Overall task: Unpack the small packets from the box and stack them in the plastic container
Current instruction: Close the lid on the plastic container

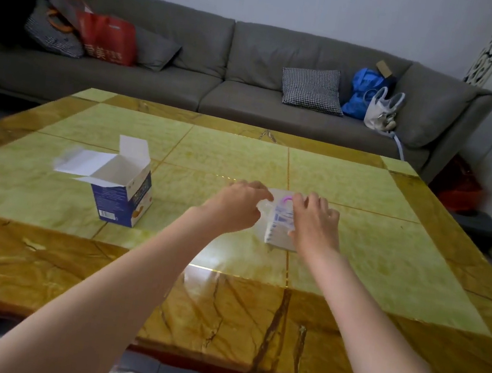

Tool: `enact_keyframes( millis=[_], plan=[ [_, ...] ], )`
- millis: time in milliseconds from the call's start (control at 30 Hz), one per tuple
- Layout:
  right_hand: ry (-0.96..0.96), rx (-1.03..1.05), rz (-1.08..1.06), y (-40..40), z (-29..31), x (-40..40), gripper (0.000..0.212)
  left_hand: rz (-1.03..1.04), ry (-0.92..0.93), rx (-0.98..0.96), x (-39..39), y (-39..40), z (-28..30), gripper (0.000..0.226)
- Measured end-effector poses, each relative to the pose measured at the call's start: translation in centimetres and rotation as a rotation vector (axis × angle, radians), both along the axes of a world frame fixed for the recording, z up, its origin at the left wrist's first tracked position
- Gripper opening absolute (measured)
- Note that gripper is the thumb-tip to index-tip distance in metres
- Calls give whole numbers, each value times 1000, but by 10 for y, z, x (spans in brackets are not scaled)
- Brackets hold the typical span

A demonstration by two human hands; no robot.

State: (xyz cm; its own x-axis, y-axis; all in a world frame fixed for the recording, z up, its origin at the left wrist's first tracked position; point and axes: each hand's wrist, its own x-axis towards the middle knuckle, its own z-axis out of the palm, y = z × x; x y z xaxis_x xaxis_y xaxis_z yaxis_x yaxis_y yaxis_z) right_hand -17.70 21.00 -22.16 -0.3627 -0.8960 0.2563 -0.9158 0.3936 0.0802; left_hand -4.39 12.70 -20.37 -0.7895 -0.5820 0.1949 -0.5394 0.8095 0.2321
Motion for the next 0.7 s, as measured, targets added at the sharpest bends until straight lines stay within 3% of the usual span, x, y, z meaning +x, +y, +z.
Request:
enact_keyframes(
  millis=[100,167,233,333,400,500,600,700],
  plan=[
    [15,21,4,-12,22,26,51,102,179,-83,44,-10,8,37],
    [-27,-90,151,-29,38,61,46,208,295,-111,82,-17,12,32],
    [-213,-165,399,-55,48,112,37,326,397,-119,126,-23,14,28],
    [-475,40,623,-90,42,179,53,439,467,-131,180,-26,13,24],
    [-406,150,625,-110,25,214,51,512,465,-161,218,-26,12,25],
    [-274,-28,581,-116,13,253,21,593,484,-205,269,-22,12,25],
    [-534,-189,741,-107,20,314,20,733,528,-257,320,-12,16,25],
    [-814,-169,895,-94,19,391,19,847,568,-317,371,8,17,26]
  ],
)
